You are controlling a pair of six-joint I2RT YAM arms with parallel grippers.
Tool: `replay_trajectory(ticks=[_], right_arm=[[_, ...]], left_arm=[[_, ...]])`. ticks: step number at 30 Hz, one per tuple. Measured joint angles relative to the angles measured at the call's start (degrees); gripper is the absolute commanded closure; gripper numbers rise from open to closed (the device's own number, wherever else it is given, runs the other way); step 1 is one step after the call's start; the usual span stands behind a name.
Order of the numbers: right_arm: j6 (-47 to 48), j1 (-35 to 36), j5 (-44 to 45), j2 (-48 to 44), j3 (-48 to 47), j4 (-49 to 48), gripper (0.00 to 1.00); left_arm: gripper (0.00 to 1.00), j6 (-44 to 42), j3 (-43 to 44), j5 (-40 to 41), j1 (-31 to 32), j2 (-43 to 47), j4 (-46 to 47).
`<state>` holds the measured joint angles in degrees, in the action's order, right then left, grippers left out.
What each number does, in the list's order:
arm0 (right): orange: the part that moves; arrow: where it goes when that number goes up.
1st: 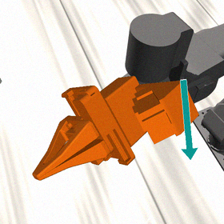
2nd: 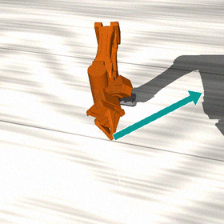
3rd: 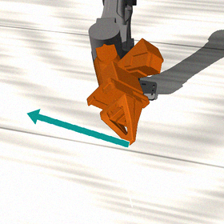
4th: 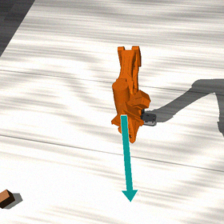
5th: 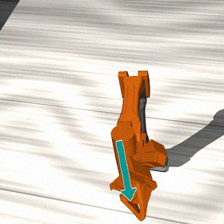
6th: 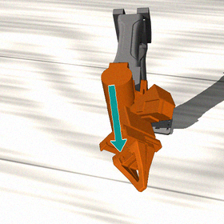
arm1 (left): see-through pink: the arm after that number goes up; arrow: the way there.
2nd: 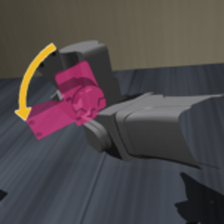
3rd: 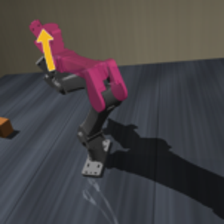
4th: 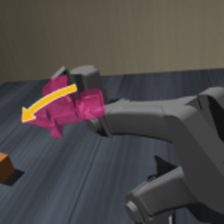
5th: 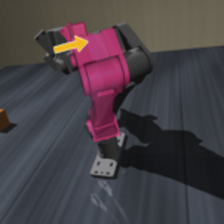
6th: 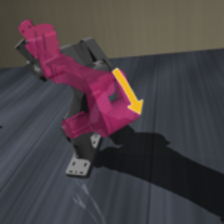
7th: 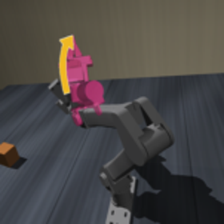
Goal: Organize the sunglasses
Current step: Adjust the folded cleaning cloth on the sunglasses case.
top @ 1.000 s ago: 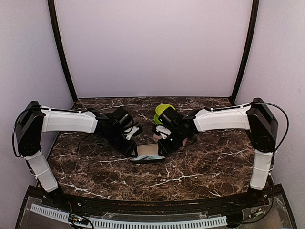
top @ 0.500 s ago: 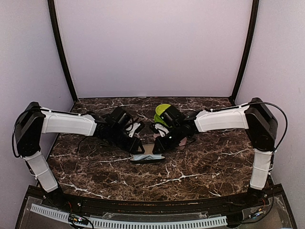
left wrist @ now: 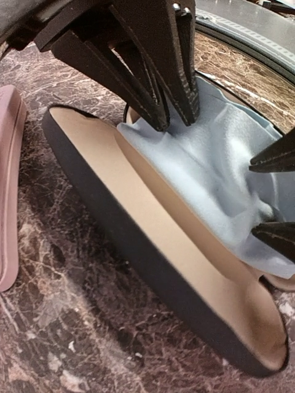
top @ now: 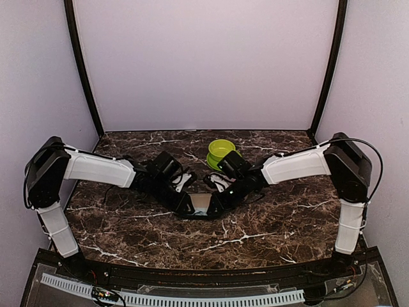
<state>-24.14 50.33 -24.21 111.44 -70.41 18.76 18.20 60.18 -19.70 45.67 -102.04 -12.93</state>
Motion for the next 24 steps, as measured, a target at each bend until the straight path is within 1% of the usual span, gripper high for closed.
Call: replay_trajectory(ticks=[6, 16, 24], right_arm=[[-0.1, 0.9, 1.4, 0.0, 1.4, -0.1, 0.83], [0.3, 3.6, 7.6, -1.1, 3.0, -1.6, 0.83], [0.3, 4.5, 10.0, -3.4, 6.2, -4.0, 0.83]], left_arm=[[0.72, 0.1, -1.8, 1.0, 1.9, 0.0, 0.0], [0.76, 0.2, -2.6, 7.2, 5.2, 0.1, 0.0], [0.8, 0.6, -4.2, 12.0, 7.0, 1.1, 1.2]])
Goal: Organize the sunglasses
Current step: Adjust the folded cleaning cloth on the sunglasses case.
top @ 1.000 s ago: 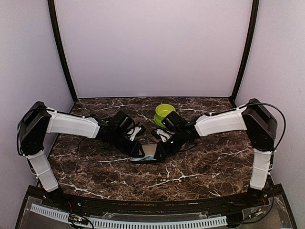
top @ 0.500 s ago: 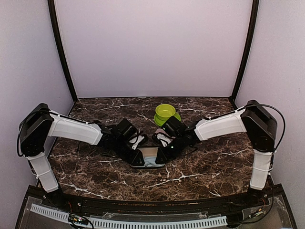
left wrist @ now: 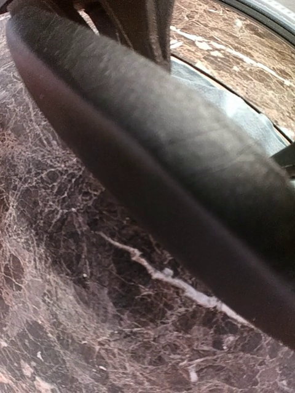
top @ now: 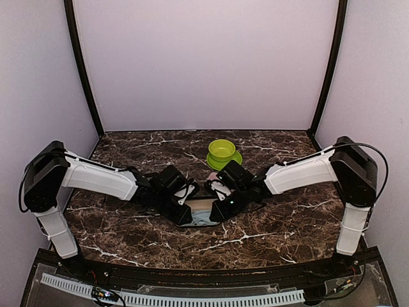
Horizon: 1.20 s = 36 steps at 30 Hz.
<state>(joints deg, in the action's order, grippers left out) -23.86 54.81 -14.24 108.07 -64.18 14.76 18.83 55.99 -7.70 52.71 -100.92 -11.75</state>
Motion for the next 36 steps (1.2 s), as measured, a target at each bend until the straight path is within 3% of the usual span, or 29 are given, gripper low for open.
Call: replay_trajectory(ticks=[10, 22, 28, 36], right_arm=[[0.8, 0.3, 1.4, -0.9, 0.5, 0.4, 0.83], [2.4, 1.7, 2.3, -0.9, 0.8, 1.7, 0.83], [2.8, 1.9, 2.6, -0.9, 0.8, 1.7, 0.83], [3.0, 1.9, 2.5, -1.0, 0.9, 1.5, 0.83]], left_arm=[[0.8, 0.5, -2.2, 1.9, 0.4, 3.0, -1.4], [0.72, 1.0, -2.7, 4.3, 0.3, 7.3, -2.9], [0.71, 3.1, -5.7, 2.1, 0.3, 11.5, 4.0], [0.71, 6.4, -7.5, -4.6, 0.3, 9.1, 12.2]])
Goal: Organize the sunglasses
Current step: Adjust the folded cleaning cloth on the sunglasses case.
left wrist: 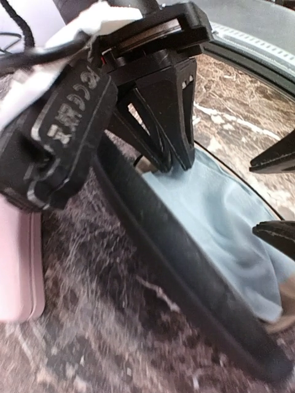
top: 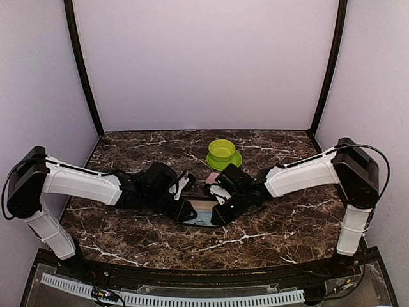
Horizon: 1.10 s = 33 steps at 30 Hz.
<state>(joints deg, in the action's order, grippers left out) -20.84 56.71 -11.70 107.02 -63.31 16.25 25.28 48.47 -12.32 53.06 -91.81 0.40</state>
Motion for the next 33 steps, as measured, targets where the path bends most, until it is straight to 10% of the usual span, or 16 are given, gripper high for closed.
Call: replay_trajectory(ticks=[33], right_arm=[[0.5, 0.0, 2.2, -0.8, -0.1, 1.6, 0.83]], left_arm=[[0.73, -4.1, 2.9, -8.4, 0.4, -8.9, -1.3]])
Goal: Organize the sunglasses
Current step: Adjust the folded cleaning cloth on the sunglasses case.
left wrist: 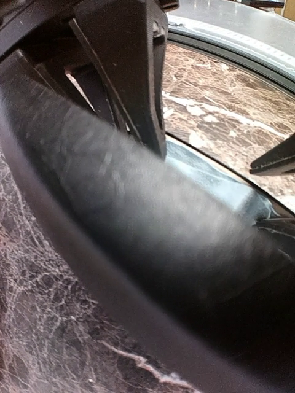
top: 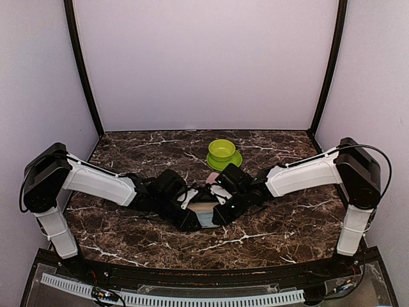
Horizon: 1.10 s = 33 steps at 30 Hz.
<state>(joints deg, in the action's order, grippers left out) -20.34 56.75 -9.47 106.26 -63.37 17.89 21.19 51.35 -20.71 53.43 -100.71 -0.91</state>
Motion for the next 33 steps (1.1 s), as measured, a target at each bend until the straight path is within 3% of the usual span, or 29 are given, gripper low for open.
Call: replay_trajectory(ticks=[12, 23, 33], right_arm=[[0.6, 0.2, 2.1, -0.1, -0.6, 2.0, 0.83], [1.4, 0.2, 2.4, -0.4, -0.6, 2.9, 0.82], [1.9, 0.2, 2.4, -1.0, -0.7, 2.9, 0.82]], left_arm=[[0.72, -1.1, 0.0, 1.3, 0.1, 3.4, -6.5], [0.71, -1.0, 0.0, 4.3, 0.2, 9.7, -6.4], [0.7, -0.9, -0.7, 4.2, 0.2, 9.5, -4.0]])
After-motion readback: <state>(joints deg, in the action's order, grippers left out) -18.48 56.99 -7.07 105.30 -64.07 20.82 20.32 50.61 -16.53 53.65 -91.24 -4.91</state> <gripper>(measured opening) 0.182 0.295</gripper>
